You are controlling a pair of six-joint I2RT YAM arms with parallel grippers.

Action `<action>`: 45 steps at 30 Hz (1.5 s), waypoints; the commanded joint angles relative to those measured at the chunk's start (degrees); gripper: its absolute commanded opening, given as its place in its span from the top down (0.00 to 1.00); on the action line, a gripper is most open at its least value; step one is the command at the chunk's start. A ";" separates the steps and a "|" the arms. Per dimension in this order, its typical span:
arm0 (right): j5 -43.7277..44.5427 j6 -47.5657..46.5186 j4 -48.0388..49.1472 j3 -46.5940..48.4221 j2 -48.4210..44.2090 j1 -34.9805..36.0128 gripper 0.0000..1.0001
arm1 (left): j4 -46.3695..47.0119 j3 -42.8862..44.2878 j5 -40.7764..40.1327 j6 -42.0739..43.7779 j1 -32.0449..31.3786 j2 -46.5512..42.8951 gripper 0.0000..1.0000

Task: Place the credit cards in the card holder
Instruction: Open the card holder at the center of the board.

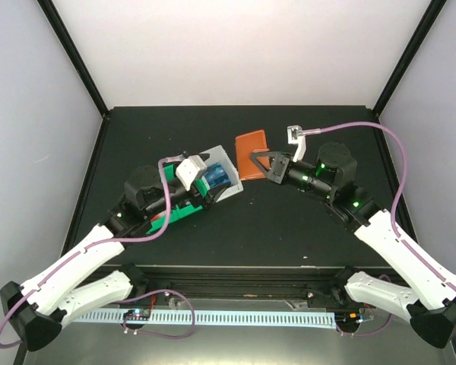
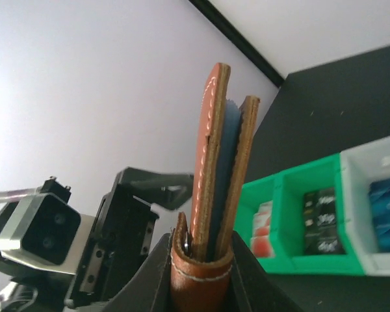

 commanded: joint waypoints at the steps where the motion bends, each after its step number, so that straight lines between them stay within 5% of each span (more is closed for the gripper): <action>1: 5.54 -11.44 -1.80 1.03 -1.27 0.18 0.86 | -5.82 -2.17 0.29 -23.18 0.19 -3.49 0.01; 5: 0.61 -11.82 -0.22 -1.63 -1.42 0.16 0.86 | 0.83 -4.11 9.22 -38.77 0.30 -4.21 0.01; 9: -10.43 -4.27 11.74 -8.62 -2.98 0.23 0.86 | 12.21 -7.64 16.56 -56.08 0.28 -3.19 0.01; 16: -16.82 8.75 30.19 -17.78 -4.02 0.82 0.86 | 18.16 -9.98 19.46 -69.40 0.34 -2.46 0.07; 20: -16.17 11.89 34.95 -20.44 -4.97 1.15 0.85 | 14.53 -9.94 15.59 -72.36 0.35 -4.77 0.26; 29: -17.90 12.11 36.79 -18.89 -2.14 1.66 0.85 | 23.33 -11.47 20.40 -77.88 0.31 -1.16 0.34; 34: -18.54 11.96 37.06 -18.12 0.23 1.78 0.83 | 26.08 -11.34 21.47 -77.54 0.34 0.22 0.53; 37: -18.16 11.37 36.72 -18.67 1.02 1.80 0.75 | 24.59 -11.42 21.15 -76.12 0.35 0.00 0.66; 41: -15.90 8.75 32.42 -19.18 0.84 1.74 0.64 | 20.14 -12.05 19.97 -71.95 0.45 -0.34 0.96; 45: -9.75 2.72 21.39 -19.14 -1.84 1.79 0.37 | 15.46 -14.08 18.05 -67.65 0.93 -1.28 0.98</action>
